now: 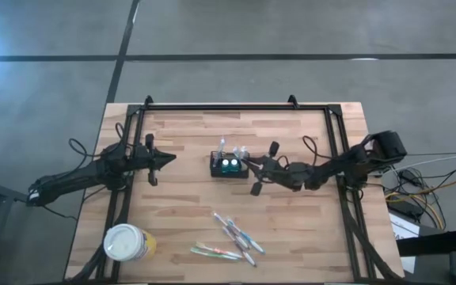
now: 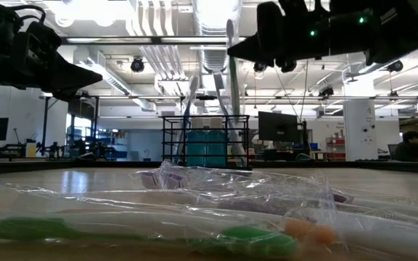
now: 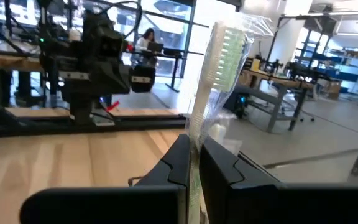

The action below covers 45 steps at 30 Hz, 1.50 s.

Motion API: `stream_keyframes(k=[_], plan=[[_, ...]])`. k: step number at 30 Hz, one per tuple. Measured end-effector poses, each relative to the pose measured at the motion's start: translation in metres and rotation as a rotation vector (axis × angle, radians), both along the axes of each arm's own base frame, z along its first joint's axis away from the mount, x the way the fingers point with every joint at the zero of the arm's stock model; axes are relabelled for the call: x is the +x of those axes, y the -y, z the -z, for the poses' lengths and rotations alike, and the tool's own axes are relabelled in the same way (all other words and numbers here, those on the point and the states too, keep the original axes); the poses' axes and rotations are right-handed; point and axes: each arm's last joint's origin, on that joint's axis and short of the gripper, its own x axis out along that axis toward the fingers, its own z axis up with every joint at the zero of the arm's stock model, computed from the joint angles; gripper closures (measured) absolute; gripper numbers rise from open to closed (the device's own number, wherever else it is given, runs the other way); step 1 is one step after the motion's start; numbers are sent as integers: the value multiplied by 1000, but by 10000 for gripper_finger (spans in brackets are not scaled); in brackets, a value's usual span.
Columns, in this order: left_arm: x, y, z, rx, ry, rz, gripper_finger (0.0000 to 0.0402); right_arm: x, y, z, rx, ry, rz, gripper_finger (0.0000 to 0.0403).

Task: Pick & Place toothbrushing station
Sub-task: Put the green toothbrush into the wire organizer

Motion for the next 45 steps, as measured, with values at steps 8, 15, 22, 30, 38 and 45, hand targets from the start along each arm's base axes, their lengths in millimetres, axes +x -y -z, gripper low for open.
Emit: stream_keyframes(k=[8, 15, 22, 30, 38, 45], plan=[[0, 0, 0, -1, 0, 0, 383, 5, 0, 16, 7, -27, 46, 390], [0, 0, 0, -3, 0, 0, 383, 7, 1, 30, 14, -66, 72, 390], [0, 0, 0, -3, 0, 0, 383, 9, 2, 41, 21, -94, 77, 390], [0, 0, 0, -4, -3, 0, 383, 12, 6, 58, 48, -122, 92, 390], [0, 0, 0, -4, -4, 0, 383, 13, 6, 61, 49, -127, 84, 390], [0, 0, 0, -4, -5, -1, 383, 13, 6, 58, 71, -113, 81, 334]])
